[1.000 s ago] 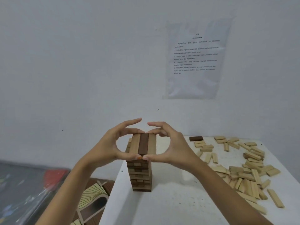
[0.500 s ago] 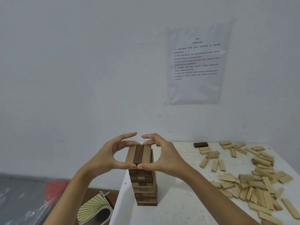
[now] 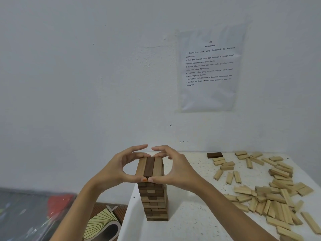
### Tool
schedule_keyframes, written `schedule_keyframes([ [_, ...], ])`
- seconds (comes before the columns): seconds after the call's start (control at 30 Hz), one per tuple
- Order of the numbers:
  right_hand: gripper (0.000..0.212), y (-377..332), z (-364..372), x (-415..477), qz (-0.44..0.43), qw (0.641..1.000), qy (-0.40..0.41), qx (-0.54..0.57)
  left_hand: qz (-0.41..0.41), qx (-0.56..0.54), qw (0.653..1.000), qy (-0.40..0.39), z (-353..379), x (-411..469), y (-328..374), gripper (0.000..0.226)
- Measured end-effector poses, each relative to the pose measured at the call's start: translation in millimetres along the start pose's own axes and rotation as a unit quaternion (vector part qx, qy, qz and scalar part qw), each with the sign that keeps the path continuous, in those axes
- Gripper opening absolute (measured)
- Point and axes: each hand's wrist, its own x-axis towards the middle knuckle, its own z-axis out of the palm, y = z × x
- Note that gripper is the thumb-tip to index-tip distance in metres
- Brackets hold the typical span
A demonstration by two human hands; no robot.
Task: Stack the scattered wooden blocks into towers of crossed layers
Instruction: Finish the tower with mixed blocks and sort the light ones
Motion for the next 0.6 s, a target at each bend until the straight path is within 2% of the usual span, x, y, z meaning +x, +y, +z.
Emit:
schedule_keyframes([
  [0.37,0.078,5,3,1,0.005,1.000,-0.014,0.007,0.000,-0.018,0.999,-0.033,1,2,-6,0.083],
  [0.6,0.080,9,2,1,0.010,1.000,-0.025,0.014,-0.024,-0.050,0.997,-0.057,2,4,-12,0.088],
])
